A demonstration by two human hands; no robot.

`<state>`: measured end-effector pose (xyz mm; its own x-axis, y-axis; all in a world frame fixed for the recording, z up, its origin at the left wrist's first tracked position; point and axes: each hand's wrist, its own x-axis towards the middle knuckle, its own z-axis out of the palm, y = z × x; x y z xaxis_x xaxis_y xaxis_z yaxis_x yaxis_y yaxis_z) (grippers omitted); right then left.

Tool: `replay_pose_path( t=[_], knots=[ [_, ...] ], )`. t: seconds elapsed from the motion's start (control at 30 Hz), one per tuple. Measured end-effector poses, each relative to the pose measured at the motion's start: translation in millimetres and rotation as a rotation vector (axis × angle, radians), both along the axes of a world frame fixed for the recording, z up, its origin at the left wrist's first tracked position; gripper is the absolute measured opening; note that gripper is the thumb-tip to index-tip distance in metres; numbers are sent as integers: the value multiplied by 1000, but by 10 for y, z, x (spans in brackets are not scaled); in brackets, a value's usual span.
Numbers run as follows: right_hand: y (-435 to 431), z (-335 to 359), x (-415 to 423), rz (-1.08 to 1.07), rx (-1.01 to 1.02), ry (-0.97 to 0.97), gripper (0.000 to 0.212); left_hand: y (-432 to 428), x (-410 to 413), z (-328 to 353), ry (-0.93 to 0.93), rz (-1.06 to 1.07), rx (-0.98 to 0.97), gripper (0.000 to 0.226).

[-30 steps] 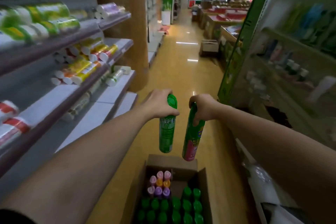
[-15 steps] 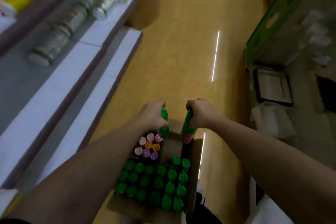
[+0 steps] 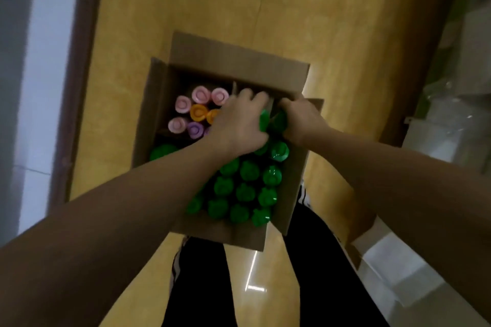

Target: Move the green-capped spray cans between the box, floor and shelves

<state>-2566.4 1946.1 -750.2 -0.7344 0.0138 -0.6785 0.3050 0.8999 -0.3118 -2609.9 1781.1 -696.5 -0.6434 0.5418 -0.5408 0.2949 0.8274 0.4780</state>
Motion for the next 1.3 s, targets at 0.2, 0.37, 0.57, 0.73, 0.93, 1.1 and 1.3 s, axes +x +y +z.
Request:
replay_pose_path(
  t=[0.2,0.37,0.57,0.73,0.93,1.1,1.3],
  knots=[
    [-1,-374,177,-97,-3,-36,25,274,-23,-89,32,-94,35,50],
    [66,-211,113,-102,13,-45,37,120,-148,-5,44,-72,2,49],
    [70,-182,37,-128,-1,-83,47,-17,-105,-165,8,-14,-13,59],
    [95,-377,-13,-62,-10,-116,39,-182,42,-627,-80,-37,-60,55],
    [47,-795,-36,-117,-18,-172,25,-311,267,-1279,-155,-12,-145,68],
    [-78,-1064,65,-65,39,-137,17,-363,379,-1729,-200,16,-150,65],
    [-111,-1174,216,2,146,-96,28,-391,362,-1927,-240,93,-133,64]
  ],
)
